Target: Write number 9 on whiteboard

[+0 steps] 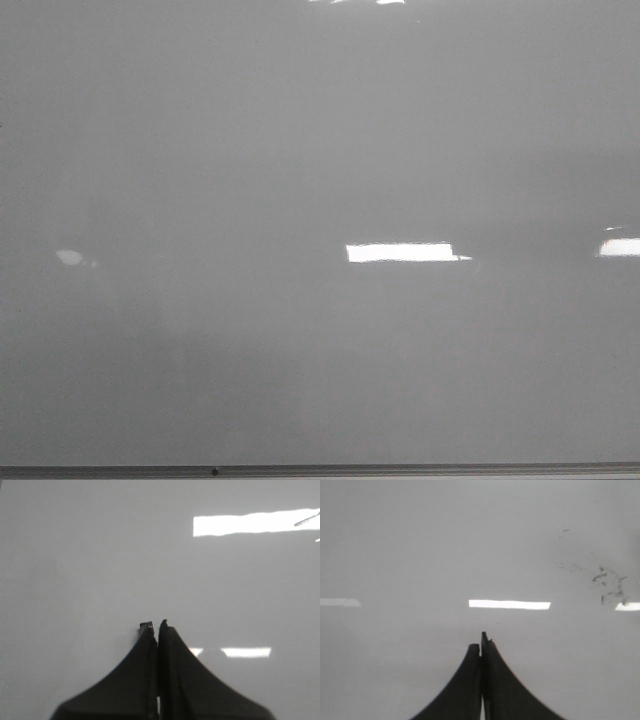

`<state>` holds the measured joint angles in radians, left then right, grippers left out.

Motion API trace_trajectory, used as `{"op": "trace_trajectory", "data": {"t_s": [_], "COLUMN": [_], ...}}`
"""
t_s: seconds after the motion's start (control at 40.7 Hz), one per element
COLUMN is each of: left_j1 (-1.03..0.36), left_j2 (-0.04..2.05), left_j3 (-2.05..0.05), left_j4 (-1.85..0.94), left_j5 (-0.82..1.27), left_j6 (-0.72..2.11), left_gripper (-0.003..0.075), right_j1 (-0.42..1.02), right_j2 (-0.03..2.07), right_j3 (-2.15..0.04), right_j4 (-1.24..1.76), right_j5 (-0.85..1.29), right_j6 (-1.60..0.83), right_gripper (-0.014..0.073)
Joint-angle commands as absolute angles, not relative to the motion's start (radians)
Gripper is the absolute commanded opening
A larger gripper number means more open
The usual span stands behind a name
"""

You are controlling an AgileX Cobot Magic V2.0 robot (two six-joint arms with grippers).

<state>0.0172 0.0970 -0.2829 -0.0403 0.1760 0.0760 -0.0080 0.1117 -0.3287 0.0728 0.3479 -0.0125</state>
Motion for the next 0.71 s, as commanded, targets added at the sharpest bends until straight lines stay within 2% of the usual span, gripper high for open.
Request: {"op": "trace_trajectory", "data": {"t_s": [0.0, 0.172, 0.245, 0.344, 0.417, 0.516, 0.565, 0.687], "left_j1": [0.019, 0.019, 0.019, 0.019, 0.019, 0.019, 0.019, 0.019], "left_j2": [0.224, 0.336, 0.341, 0.338, 0.338, 0.338, 0.338, 0.359], "left_j3": [-0.384, -0.403, -0.403, -0.403, -0.403, -0.403, -0.403, -0.404], "left_j4": [-0.043, -0.052, -0.052, -0.052, -0.052, -0.052, -0.056, -0.105], "left_j5": [0.236, 0.205, 0.199, 0.195, 0.195, 0.195, 0.187, 0.197], "left_j6": [0.072, 0.072, 0.072, 0.072, 0.072, 0.072, 0.072, 0.072], "left_gripper": [-0.0019, -0.0013, 0.0036, 0.0218, 0.0434, 0.063, 0.0651, 0.0648], "right_j1": [-0.015, -0.015, -0.015, -0.015, -0.015, -0.015, -0.015, -0.015], "right_j2": [0.246, 0.377, 0.395, 0.397, 0.397, 0.397, 0.397, 0.397], "right_j3": [-0.42, -0.45, -0.45, -0.45, -0.45, -0.45, -0.45, -0.45], "right_j4": [0.107, 0.107, 0.107, 0.107, 0.107, 0.107, 0.107, 0.107], "right_j5": [0.311, 0.294, 0.295, 0.296, 0.296, 0.295, 0.295, 0.296], "right_j6": [0.0, 0.0, 0.0, 0.0, 0.0, 0.0, 0.0, 0.0], "right_gripper": [-0.0058, -0.0053, -0.0007, 0.0169, 0.0396, 0.0575, 0.0607, 0.0601]}}
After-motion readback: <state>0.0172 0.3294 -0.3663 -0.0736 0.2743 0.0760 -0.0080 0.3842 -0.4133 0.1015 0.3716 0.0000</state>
